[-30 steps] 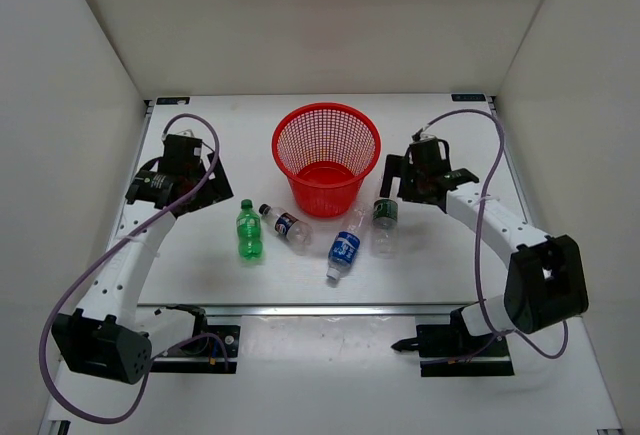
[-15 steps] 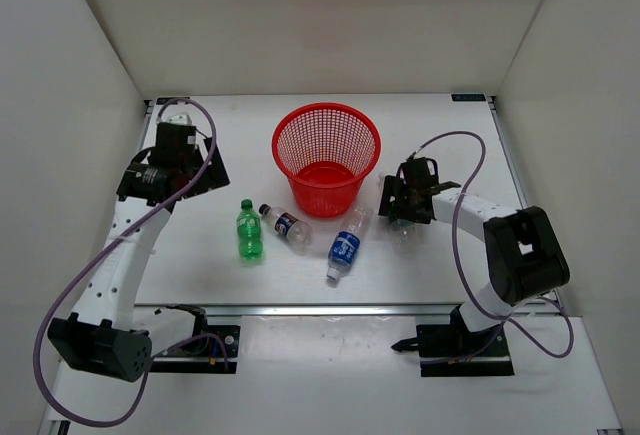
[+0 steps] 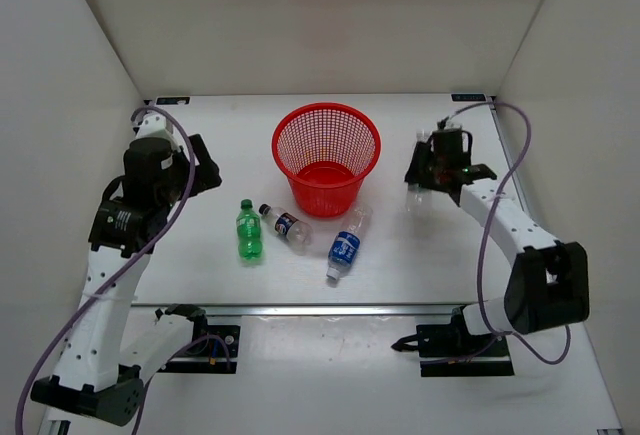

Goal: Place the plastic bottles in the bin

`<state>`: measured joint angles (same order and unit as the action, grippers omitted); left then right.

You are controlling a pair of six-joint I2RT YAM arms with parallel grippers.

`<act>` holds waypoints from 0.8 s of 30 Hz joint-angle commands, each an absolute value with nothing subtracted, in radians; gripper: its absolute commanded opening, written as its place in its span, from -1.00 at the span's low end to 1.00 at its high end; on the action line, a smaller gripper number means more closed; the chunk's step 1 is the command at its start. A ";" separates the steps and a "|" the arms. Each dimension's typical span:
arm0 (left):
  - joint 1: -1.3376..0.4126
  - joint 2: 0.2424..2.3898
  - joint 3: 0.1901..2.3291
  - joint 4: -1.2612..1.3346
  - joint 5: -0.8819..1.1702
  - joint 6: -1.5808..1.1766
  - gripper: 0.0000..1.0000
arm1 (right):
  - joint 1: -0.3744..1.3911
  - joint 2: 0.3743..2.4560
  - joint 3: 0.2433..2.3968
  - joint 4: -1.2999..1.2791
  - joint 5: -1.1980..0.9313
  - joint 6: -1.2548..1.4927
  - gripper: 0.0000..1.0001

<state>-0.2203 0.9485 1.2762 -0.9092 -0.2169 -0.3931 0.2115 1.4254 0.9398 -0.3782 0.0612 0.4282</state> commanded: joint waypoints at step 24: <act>-0.226 0.913 0.959 -0.853 -0.090 -0.466 0.97 | 0.614 1.612 1.651 -0.262 -0.012 0.197 1.00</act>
<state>-0.2283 0.9142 0.9714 -0.8761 -0.1104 -0.4614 0.5980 1.6516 1.5902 -0.2840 -0.0032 0.2367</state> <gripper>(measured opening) 0.986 0.984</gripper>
